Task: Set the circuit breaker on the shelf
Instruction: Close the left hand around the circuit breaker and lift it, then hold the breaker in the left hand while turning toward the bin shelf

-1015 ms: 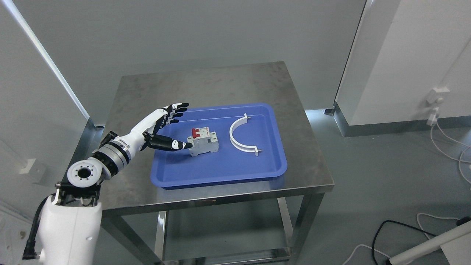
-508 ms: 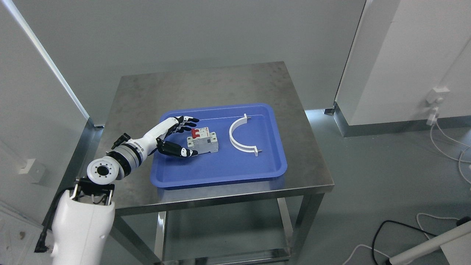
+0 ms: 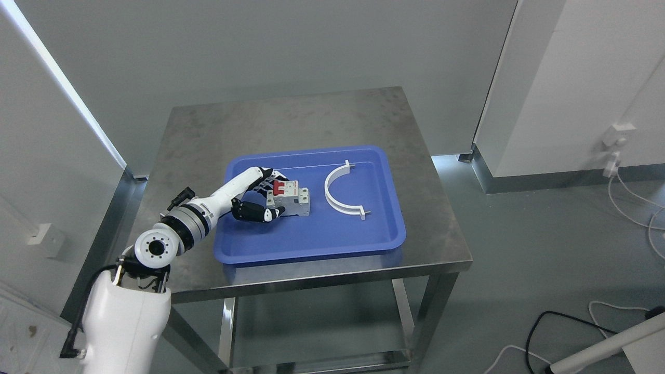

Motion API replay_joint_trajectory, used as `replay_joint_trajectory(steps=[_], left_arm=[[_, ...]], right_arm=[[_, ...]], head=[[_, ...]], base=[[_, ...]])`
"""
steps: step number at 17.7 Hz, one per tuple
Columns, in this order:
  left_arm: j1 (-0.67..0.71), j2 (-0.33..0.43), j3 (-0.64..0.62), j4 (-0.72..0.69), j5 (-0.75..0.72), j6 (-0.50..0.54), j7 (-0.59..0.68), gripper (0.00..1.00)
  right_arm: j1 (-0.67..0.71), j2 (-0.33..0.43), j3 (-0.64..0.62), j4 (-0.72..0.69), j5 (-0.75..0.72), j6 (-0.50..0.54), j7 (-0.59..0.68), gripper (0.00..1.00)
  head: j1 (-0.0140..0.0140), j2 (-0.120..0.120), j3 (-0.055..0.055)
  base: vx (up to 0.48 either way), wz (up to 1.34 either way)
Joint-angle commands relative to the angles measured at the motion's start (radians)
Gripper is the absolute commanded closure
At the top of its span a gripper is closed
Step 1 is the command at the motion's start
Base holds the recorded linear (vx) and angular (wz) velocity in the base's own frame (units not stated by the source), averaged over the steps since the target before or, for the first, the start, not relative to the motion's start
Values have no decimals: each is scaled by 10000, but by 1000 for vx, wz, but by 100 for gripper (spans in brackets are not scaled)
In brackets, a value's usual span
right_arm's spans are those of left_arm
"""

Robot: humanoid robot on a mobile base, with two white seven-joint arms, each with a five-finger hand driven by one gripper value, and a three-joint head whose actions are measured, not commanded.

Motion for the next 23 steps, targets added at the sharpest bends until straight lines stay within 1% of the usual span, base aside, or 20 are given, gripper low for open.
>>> replay_joint_trajectory(steps=[1, 2, 3, 4, 5, 7, 8, 9, 10, 11, 13, 15, 19, 23], left_arm=[[12, -980, 1564, 220, -320, -785, 162, 87], [-96, -1287, 2055, 204, -244, -937, 330, 87], [-279, -1453, 3001, 143, -137, -1395, 711, 85], [-311, -1453, 3588, 143, 62, -2022, 1019, 85], [-281, -1453, 3776, 158, 459, -2787, 1432, 84], [283, -1453, 3870, 158, 1882, -4551, 3176, 84], [590, -1453, 3794, 113, 2193, -5258, 3868, 84], [821, -1453, 3733, 6, 2226, -5705, 4452, 84], [1158, -1453, 3732, -299, 2242, -5816, 4959, 84], [1495, -1453, 3732, -636, 2303, -5863, 5207, 84], [2094, -1453, 3717, -1174, 2578, -5833, 5195, 86], [2433, -1453, 3732, -1406, 2961, -5817, 5179, 86], [2771, -1453, 3763, -1820, 3040, -5817, 5164, 86], [2772, -1453, 3824, -1851, 3070, -5817, 5026, 86]], right_arm=[[2, -175, 199, 0, 0, 589, -1, 0], [2, -175, 199, 0, 0, 589, -1, 0], [2, -175, 199, 0, 0, 589, -1, 0], [2, -175, 199, 0, 0, 589, -1, 0], [2, -175, 199, 0, 0, 589, -1, 0], [2, -175, 199, 0, 0, 589, -1, 0], [2, -175, 199, 0, 0, 589, -1, 0], [2, -175, 199, 0, 0, 589, -1, 0], [2, -175, 199, 0, 0, 589, -1, 0], [2, -175, 199, 0, 0, 589, -1, 0], [2, -175, 199, 0, 0, 589, -1, 0], [2, -175, 199, 0, 0, 589, -1, 0], [2, -175, 199, 0, 0, 589, -1, 0], [2, -175, 199, 0, 0, 589, -1, 0]], head=[[0, 0, 0], [0, 0, 0], [0, 0, 0], [0, 0, 0], [0, 0, 0], [0, 0, 0], [0, 0, 0], [0, 0, 0], [0, 0, 0], [0, 0, 0], [0, 0, 0], [0, 0, 0], [0, 0, 0], [0, 0, 0]], base=[[0, 0], [0, 0], [0, -17], [0, 0], [0, 0], [0, 0], [5, -22], [5, -22], [8, -46], [8, -46], [10, -16], [0, 0], [-21, -13], [-80, -13]])
